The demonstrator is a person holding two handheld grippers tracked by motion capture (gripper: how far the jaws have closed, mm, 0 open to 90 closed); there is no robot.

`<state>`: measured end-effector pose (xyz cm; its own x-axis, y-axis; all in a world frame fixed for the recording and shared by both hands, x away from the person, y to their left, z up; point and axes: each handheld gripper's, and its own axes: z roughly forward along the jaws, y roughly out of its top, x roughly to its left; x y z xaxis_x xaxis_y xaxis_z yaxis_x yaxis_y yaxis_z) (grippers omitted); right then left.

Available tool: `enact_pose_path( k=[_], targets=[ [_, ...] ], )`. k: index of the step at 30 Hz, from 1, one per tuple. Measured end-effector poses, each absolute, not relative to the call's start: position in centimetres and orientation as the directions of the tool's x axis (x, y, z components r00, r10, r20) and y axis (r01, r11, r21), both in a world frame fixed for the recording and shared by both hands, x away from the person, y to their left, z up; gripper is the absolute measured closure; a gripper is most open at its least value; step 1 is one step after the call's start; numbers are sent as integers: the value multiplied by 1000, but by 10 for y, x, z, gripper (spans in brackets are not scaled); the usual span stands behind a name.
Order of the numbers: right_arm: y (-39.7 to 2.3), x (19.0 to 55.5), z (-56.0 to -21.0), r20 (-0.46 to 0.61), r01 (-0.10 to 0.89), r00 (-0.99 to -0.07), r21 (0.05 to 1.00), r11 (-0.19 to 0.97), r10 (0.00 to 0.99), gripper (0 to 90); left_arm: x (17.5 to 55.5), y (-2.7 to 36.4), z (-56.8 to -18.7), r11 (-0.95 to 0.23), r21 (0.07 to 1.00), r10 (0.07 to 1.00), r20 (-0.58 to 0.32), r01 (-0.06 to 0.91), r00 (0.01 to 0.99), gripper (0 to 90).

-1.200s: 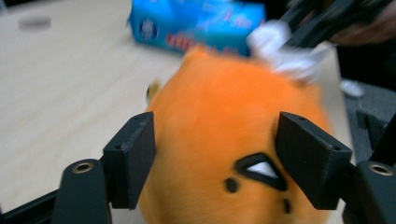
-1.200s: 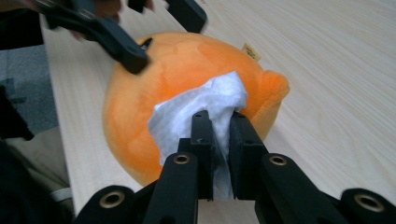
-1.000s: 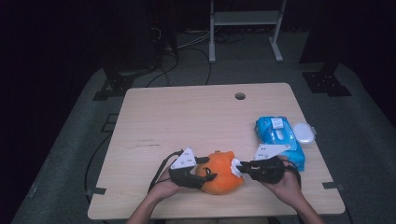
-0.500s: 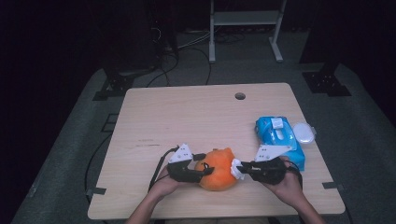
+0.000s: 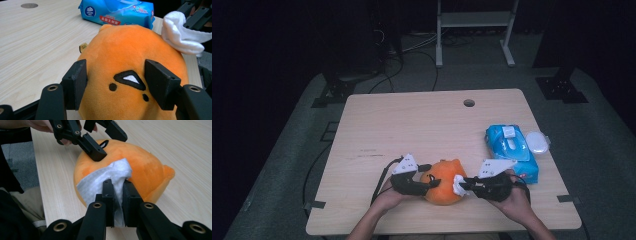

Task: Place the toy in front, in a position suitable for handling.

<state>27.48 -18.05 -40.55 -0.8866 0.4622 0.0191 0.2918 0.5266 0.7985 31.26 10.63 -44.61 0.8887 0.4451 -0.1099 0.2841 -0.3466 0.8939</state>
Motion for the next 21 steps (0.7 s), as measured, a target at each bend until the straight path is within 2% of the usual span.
enact_pose_path(
  k=[2, 4, 7, 9, 15, 21],
  targets=[
    [-186, 278, -408, 38, 314, -879, 797, 516, 475, 810, 311, 109, -439, -336, 903, 417, -114, 270, 902, 277],
    [-188, 280, -409, 33, 320, -871, 794, 517, 490, 810, 308, 111, -434, -328, 913, 401, -99, 243, 911, 275],
    [-188, 281, -408, 50, 331, -866, 802, 497, 497, 810, 305, 105, -437, -371, 902, 394, -63, 221, 917, 364],
    [-180, 277, -407, 35, 315, -872, 804, 504, 488, 810, 306, 101, -439, -357, 905, 401, -77, 233, 913, 393],
    [-151, 267, -407, -22, 244, -906, 790, 563, 423, 809, 306, 100, -439, -369, 900, 432, -57, 233, 900, 403],
    [-182, 281, -404, 14, 305, -864, 811, 499, 504, 809, 313, 109, -444, -343, 900, 457, -90, 269, 885, 403]
  ],
)
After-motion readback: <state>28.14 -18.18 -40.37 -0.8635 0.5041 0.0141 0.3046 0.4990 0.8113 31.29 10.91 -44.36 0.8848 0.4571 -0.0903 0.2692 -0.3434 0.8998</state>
